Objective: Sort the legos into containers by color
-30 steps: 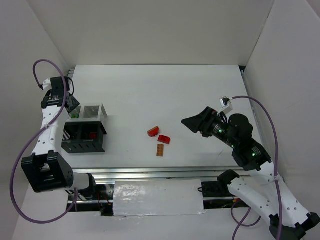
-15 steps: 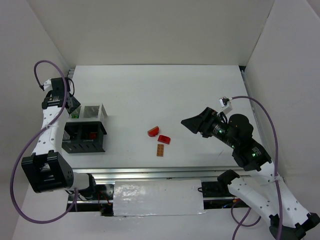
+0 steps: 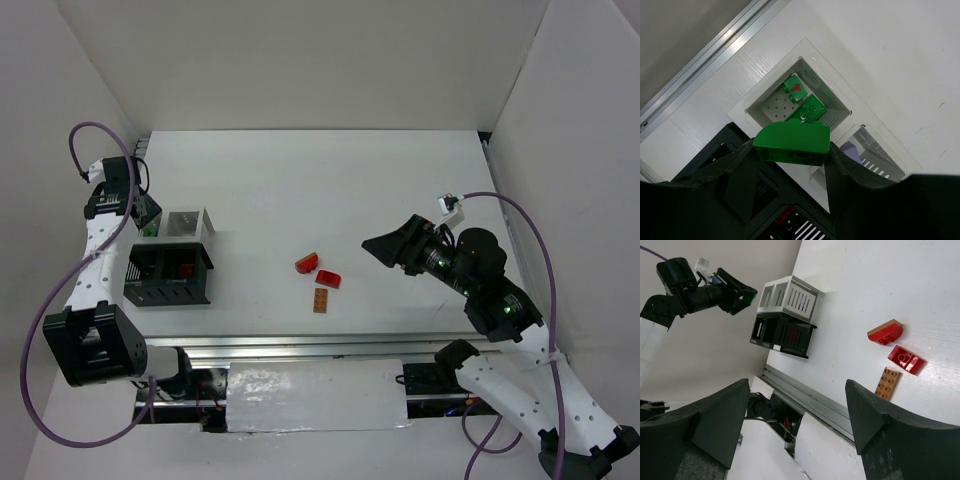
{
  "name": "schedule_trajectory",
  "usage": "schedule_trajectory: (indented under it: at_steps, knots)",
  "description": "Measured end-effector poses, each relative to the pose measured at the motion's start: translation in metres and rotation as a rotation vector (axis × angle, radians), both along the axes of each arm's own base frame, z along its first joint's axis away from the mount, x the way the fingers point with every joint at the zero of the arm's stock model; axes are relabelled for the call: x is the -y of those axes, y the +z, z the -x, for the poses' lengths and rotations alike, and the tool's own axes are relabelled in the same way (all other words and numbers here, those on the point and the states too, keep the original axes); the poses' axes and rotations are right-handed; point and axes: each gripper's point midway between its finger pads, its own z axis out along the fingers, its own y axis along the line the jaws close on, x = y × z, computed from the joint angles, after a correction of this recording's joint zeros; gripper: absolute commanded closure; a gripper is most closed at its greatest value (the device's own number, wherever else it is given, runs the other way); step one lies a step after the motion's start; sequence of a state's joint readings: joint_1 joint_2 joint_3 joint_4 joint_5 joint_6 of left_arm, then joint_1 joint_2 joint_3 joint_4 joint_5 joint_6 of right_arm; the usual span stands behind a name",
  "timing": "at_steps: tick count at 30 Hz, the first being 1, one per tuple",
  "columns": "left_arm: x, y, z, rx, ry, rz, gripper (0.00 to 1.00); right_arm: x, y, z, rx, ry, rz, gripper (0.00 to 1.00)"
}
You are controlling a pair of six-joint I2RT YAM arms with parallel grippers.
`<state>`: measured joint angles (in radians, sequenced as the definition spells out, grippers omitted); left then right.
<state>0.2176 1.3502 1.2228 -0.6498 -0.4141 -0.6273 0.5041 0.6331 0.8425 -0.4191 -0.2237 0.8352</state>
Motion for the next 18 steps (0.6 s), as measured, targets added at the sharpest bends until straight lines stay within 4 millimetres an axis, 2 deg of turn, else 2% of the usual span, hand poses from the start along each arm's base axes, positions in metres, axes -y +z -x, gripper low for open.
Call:
schedule_trajectory:
  at_steps: [18]
  knots:
    - [0.0008,-0.0025,0.0001,-0.002,-0.003,0.004,1.00,-0.0023,-0.0065,-0.0011,-0.012,0.010,0.008,0.16]
